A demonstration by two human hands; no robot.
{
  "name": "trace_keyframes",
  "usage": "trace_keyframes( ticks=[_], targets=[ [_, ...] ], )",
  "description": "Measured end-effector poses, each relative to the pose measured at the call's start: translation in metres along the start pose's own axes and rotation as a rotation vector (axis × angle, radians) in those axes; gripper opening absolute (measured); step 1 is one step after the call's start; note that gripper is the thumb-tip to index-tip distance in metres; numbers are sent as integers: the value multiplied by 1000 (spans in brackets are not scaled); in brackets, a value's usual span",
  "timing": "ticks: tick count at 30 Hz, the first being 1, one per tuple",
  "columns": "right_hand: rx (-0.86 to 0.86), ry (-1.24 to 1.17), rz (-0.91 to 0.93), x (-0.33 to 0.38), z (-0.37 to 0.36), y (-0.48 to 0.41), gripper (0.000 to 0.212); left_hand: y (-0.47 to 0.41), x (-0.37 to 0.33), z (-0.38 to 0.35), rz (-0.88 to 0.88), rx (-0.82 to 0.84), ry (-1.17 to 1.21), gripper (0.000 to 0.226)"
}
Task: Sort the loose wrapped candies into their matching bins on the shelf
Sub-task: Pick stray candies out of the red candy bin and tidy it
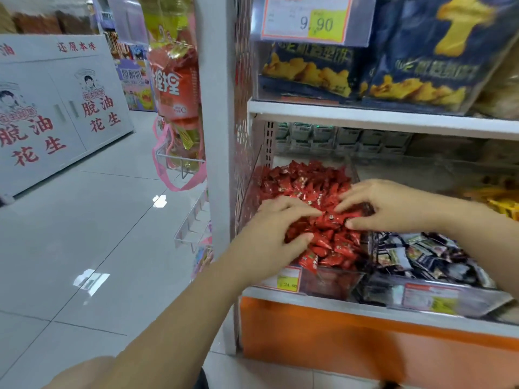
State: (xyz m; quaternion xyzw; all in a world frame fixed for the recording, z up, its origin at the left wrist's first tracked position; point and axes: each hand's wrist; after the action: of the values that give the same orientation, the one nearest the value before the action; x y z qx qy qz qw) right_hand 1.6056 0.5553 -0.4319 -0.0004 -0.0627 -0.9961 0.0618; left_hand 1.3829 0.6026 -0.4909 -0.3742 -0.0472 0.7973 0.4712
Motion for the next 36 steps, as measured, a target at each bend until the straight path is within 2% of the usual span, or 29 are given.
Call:
trace_keyframes(
  ticks=[5,8,13,17,19,22,27,29,32,36],
  targets=[
    [55,-25,-65,-1,-19,20,49,-54,4,-26,145,517,-287,62],
    [81,-8,-83,-1,-20,19,53,-65,16,-32,198,644,-515,65],
    [73,-23,-68,-2,-21,17,52,-64,34,-12,198,703,-882,58],
    [36,-62,-25,-2,-22,13,54,-65,37,-5,170,698,-1008,52],
    [33,-107,-19,-3,-21,11,52,-67,36,0,189,702,-970,52],
    [16,-186,2,-5,-23,10,47,-74,35,13,251,680,-766,52],
    [-75,-274,13,-10,-29,1,39,-95,30,11,163,359,-367,41],
    [-109,-293,9,-11,-31,-1,38,-98,27,-11,112,409,-323,49],
    [-135,-294,2,-14,-34,1,31,-98,31,-37,200,643,-524,67],
    [-125,-260,-2,-23,-33,4,24,-104,36,-30,240,765,-757,65]
  ],
)
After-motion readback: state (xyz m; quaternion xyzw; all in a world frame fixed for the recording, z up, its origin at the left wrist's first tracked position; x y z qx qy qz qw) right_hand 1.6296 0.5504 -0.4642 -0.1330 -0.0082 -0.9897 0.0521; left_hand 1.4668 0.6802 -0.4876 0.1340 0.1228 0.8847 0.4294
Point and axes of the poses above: each hand's wrist, its own y-axis away from the middle knuckle, its own z-axis out of the back of the hand, x = y × z
